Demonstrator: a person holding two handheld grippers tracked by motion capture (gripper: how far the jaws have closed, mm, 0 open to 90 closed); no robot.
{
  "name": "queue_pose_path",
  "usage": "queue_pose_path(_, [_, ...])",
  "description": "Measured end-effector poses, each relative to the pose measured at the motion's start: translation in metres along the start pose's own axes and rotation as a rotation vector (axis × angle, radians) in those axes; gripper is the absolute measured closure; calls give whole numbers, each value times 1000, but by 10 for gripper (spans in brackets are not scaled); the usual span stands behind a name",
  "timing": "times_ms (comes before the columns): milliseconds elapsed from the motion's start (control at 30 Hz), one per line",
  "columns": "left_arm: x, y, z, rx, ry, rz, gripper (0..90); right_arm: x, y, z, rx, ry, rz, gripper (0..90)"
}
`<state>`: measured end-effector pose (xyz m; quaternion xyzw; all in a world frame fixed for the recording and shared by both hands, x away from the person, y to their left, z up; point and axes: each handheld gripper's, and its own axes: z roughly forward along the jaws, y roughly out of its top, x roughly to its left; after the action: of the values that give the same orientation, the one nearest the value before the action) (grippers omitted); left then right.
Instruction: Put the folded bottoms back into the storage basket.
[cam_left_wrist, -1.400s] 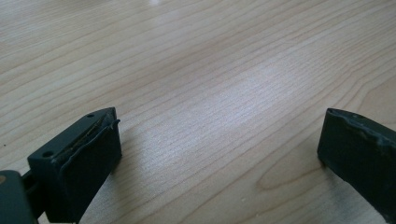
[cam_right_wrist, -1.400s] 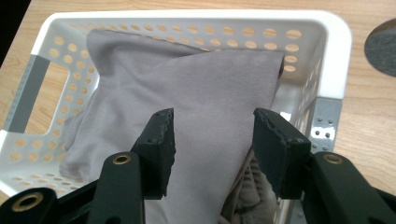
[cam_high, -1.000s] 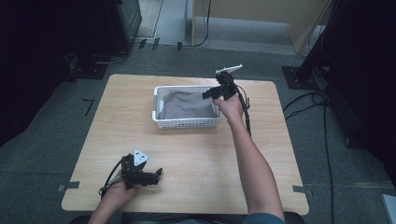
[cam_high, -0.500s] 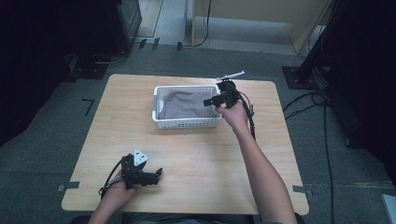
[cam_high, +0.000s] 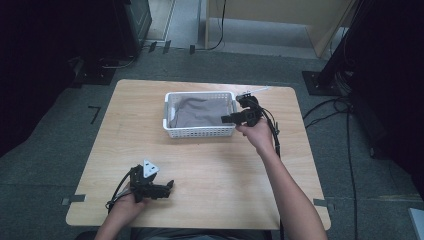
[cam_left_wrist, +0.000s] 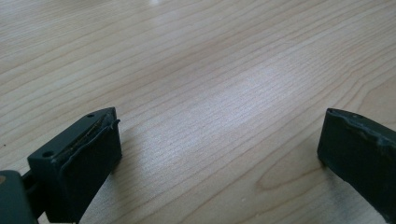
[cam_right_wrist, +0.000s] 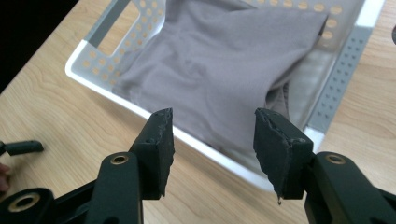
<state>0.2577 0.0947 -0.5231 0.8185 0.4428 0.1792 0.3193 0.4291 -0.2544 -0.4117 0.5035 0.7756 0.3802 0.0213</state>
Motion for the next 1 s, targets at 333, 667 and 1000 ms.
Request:
queue_pose_path(333, [0, 0, 0, -3, 0, -3, 0, 2, -24, -11, -9, 40, -2, 474])
queue_pose_path(667, [0, 0, 0, -2, 0, -3, 0, 0, -53, -19, -1, 55, -23, 470])
queue_pose_path(1000, [0, 0, 0, -2, 0, -3, 0, -9, -94, -24, 11, 59, -26, 474])
